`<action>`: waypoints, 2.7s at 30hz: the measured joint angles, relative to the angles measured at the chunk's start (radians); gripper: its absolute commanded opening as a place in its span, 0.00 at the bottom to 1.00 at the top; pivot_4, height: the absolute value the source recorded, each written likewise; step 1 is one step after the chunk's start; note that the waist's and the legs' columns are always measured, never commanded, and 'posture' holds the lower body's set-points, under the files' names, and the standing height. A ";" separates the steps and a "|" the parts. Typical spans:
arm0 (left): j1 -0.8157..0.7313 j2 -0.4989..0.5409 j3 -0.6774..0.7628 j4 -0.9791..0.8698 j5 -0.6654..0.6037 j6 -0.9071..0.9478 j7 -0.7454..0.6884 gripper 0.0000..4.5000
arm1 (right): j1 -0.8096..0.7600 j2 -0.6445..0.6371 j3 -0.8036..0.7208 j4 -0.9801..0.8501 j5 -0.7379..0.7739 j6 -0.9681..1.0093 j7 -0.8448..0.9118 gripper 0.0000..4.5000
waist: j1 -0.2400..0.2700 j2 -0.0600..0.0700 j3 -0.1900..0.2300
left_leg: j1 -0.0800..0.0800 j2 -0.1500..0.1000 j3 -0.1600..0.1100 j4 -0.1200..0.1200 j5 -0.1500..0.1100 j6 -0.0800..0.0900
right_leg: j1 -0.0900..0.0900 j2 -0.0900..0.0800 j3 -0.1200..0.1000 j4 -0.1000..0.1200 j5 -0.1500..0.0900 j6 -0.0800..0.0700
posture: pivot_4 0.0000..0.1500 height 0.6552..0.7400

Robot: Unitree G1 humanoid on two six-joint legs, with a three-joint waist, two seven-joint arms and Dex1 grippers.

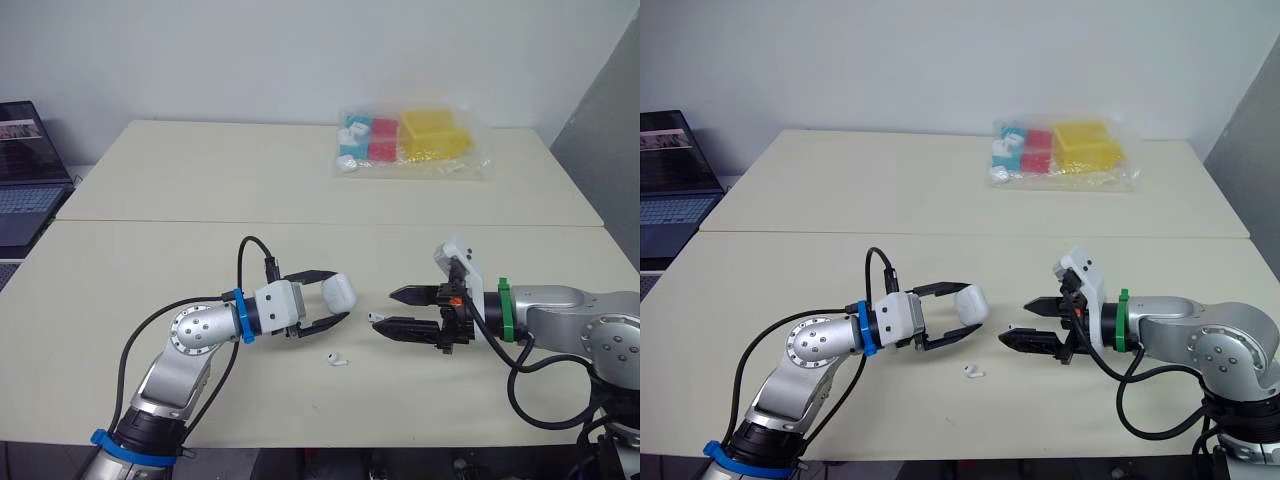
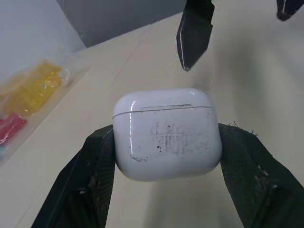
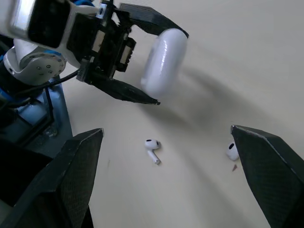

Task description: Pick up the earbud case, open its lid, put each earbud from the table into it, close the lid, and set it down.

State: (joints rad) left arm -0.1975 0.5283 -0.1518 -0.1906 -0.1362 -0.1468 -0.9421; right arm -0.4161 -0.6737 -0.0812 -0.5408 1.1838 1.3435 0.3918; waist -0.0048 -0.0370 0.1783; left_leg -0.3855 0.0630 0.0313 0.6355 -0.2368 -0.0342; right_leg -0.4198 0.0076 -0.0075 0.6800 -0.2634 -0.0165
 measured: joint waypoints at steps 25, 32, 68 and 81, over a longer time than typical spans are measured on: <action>-0.072 -0.022 -0.041 0.089 0.024 -0.189 -0.029 0.62 | -0.101 0.210 0.057 0.219 0.232 0.038 -0.304 0.86 | -0.003 0.000 0.000 | -0.008 0.001 -0.002 0.006 0.000 0.000 | -0.002 0.003 -0.002 -0.001 0.001 0.002 | 1.00 1.00; -0.072 -0.025 -0.041 0.090 0.024 -0.189 -0.027 0.62 | -0.101 0.204 0.064 0.234 0.213 0.031 -0.284 0.29 | -0.003 0.000 0.000 | -0.008 0.001 -0.002 0.007 0.000 0.000 | -0.002 0.003 -0.002 -0.001 0.001 0.002 | 1.00 1.00; -0.188 0.192 -0.004 -0.140 -0.390 0.831 -0.050 1.00 | -0.230 -0.304 0.389 0.116 -0.357 -0.255 0.293 0.17 | -0.021 0.004 0.003 | -0.013 0.001 -0.006 0.006 -0.001 0.001 | -0.006 0.005 -0.003 -0.005 0.001 0.002 | 1.00 1.00; -0.318 0.096 -0.175 -0.168 -0.254 0.774 -0.049 1.00 | -0.289 -0.318 0.541 0.083 -0.715 -0.514 0.608 0.17 | -0.021 0.004 0.003 | -0.013 0.001 -0.005 0.009 0.000 0.001 | -0.006 0.005 -0.003 -0.003 0.001 0.002 | 1.00 1.00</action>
State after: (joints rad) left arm -0.5153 0.6246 -0.3267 -0.3585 -0.3898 0.6276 -0.9916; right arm -0.7051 -0.9921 0.4599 -0.4580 0.4690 0.8298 0.9997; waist -0.0258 -0.0333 0.1812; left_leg -0.3986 0.0636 0.0264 0.6446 -0.2372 -0.0336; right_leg -0.4258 0.0122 -0.0103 0.6771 -0.2624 -0.0144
